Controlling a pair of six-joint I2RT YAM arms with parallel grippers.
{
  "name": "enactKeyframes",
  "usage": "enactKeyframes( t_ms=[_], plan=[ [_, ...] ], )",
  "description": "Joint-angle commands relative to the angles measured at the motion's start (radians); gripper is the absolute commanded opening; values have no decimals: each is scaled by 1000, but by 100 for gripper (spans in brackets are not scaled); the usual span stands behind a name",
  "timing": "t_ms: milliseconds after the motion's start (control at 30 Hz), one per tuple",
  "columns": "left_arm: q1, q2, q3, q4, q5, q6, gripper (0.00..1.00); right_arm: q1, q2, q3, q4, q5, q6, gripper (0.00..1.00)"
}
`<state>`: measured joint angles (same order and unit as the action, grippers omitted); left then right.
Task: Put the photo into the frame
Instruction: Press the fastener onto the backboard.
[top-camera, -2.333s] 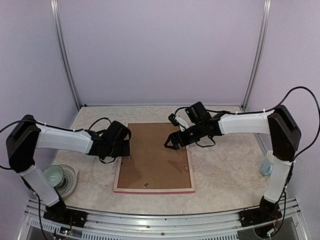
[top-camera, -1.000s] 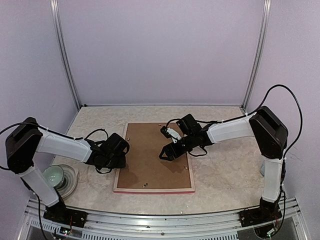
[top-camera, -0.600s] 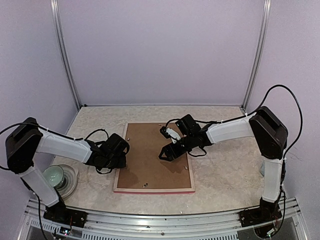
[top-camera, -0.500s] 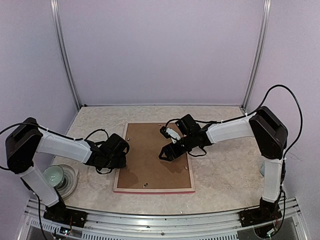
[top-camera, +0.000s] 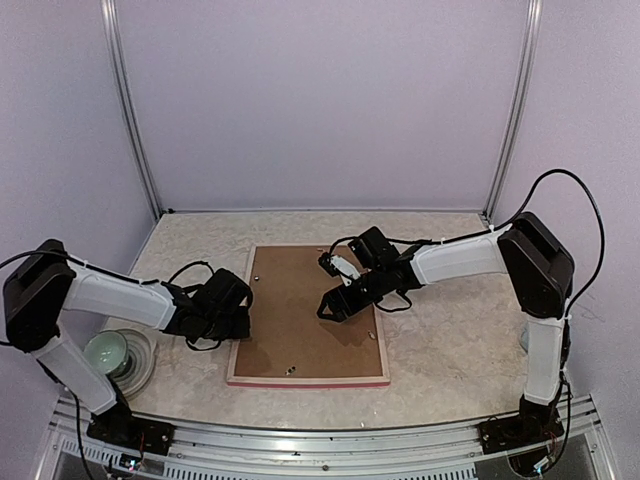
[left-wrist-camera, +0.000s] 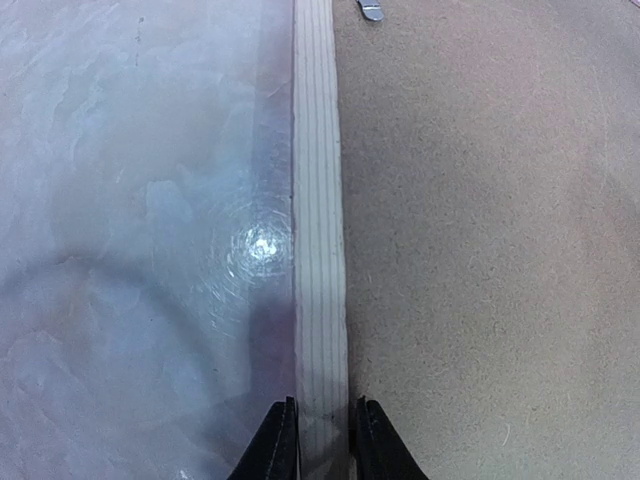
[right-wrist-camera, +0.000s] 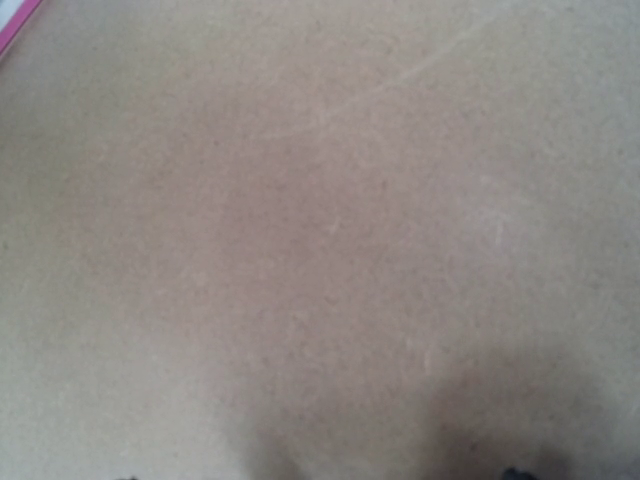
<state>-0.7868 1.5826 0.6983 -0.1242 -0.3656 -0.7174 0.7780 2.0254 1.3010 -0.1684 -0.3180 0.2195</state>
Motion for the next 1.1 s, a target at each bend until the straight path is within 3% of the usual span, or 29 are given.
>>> enactKeyframes(
  t_ms=[0,400,1067],
  plan=[
    [2,-53,-4,-8,29,6,25,9,42,10,-60,17,-2,78],
    [18,5,23,-18,47,10,31,10,38,8,-55,8,5,78],
    [11,21,-9,-56,69,3,25,8,51,1,-39,-5,8,78]
  ],
)
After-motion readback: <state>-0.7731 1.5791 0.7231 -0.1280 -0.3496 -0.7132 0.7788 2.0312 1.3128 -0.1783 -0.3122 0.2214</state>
